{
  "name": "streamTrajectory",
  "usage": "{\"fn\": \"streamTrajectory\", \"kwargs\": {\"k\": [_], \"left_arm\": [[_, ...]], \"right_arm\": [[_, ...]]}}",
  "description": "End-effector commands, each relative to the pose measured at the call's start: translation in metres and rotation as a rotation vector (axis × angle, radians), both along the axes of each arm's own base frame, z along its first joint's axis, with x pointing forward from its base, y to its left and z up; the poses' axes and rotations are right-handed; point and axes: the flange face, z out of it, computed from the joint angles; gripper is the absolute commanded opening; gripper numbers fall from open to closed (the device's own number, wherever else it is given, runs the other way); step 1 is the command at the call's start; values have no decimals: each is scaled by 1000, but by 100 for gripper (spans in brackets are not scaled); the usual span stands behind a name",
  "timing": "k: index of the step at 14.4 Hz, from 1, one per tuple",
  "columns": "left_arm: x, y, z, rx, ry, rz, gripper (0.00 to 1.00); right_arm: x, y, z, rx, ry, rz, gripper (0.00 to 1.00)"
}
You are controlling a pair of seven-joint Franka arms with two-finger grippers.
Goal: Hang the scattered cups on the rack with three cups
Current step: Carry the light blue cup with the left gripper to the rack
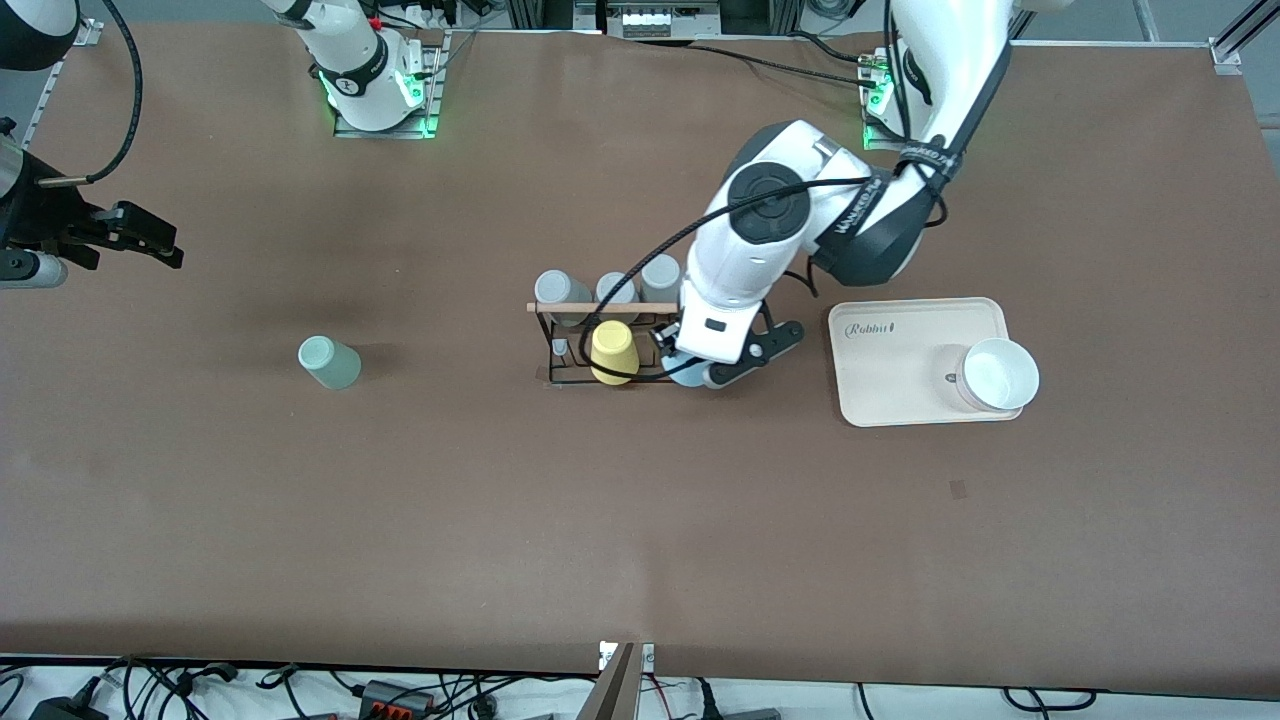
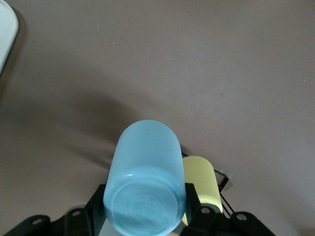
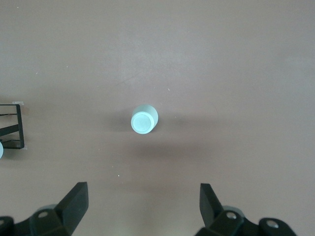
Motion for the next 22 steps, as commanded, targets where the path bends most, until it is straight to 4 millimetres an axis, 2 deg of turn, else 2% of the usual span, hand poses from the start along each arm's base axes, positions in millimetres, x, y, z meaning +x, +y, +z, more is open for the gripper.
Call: {"fn": "streamTrajectory", "kwargs": {"k": [1, 5, 13, 18, 21, 22], "left_arm": [[-4, -19, -8, 2, 29, 9, 41], [-10, -31, -33, 16, 54, 4, 41], [-13, -40, -79, 41, 98, -12, 42], [-12, -40, -93, 43, 103, -12, 42], [-12, -41, -97, 45, 107, -13, 50], [-12, -41, -97, 45, 107, -13, 61]], "right_arm": [[-5, -1, 1, -10, -5, 4, 100], [-4, -2, 1, -10, -3, 2, 100], [-4, -3, 0, -11, 0, 1, 100], [-3, -3, -2, -13, 2, 2, 100], [-3, -3, -3, -13, 3, 2, 100], [-3, -3, -3, -13, 3, 2, 100]]}}
